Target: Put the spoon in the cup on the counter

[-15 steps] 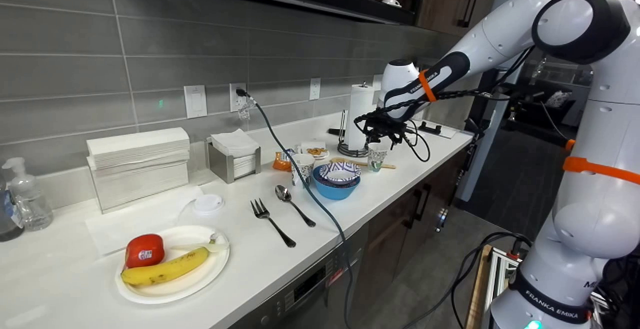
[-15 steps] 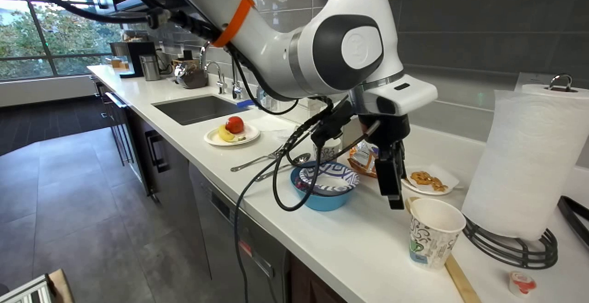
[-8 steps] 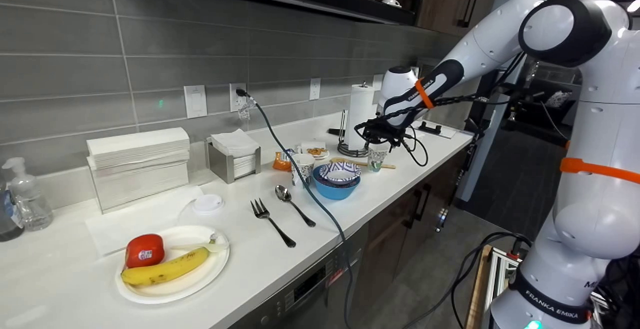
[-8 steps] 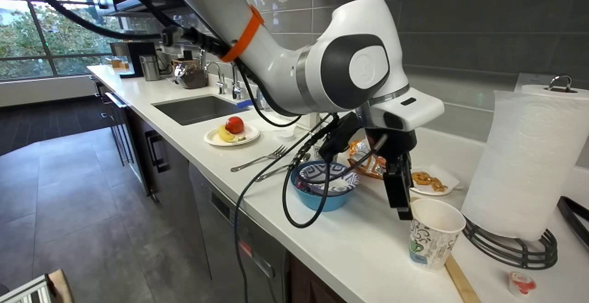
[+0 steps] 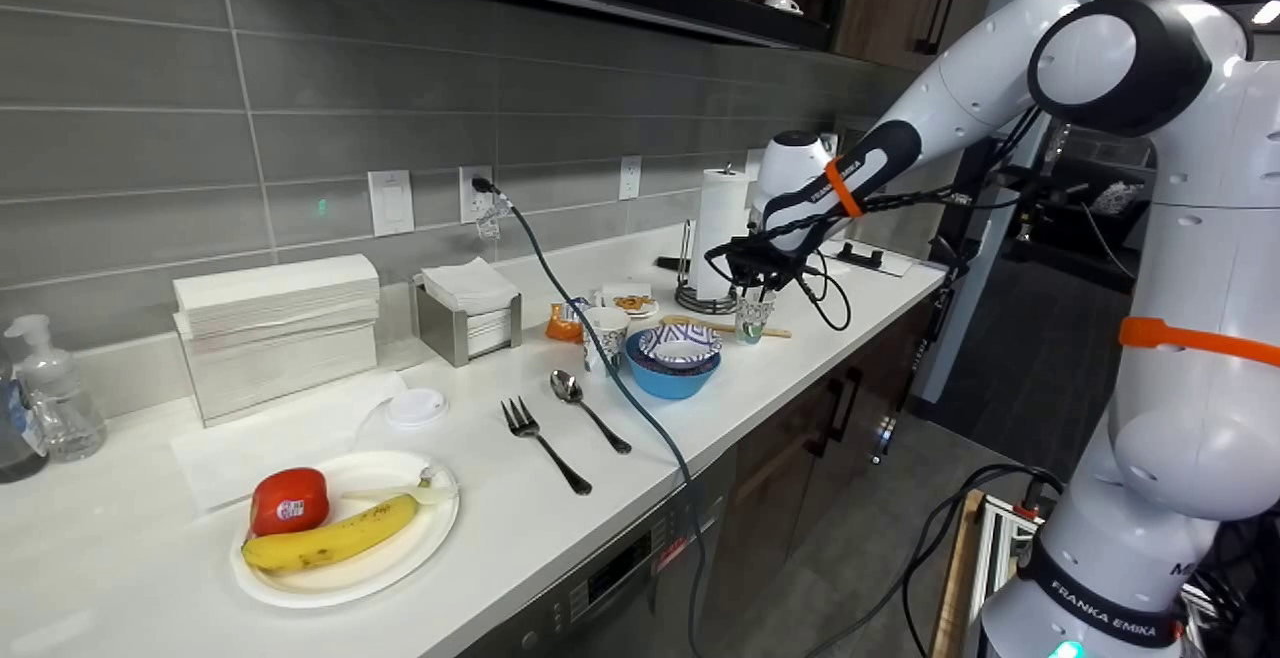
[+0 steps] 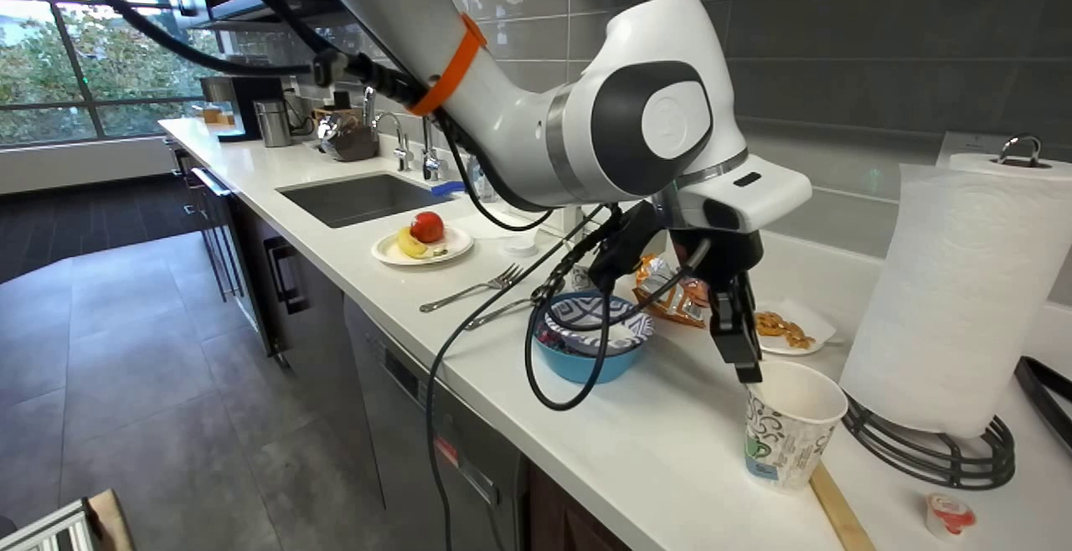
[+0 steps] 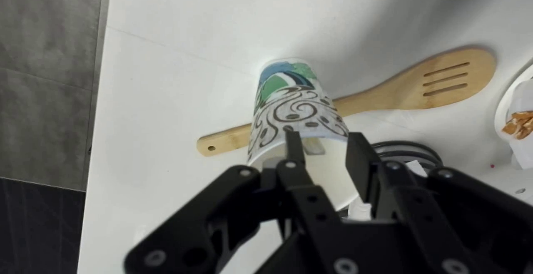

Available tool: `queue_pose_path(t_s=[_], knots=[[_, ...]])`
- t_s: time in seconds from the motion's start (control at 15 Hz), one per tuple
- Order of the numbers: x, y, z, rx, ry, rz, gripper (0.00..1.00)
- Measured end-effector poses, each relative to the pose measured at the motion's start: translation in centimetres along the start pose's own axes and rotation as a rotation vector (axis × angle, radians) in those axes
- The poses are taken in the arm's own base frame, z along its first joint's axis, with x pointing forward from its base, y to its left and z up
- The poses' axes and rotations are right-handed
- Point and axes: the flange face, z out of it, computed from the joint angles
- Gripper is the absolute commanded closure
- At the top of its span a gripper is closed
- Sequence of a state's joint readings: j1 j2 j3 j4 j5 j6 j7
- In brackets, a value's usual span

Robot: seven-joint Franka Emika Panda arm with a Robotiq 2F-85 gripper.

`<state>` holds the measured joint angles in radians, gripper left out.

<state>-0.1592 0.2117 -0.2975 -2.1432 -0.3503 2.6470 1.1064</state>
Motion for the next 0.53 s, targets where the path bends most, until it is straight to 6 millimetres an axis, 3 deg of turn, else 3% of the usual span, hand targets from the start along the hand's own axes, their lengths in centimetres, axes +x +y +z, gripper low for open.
queue_pose_path(t_s=[0.4,0.53], knots=[[0.32,-0.1,-0.24,-0.002,0.016,-0.012,1.0],[0.64,-0.09,-0.37,0.0,0.021,-0.009,0.97]])
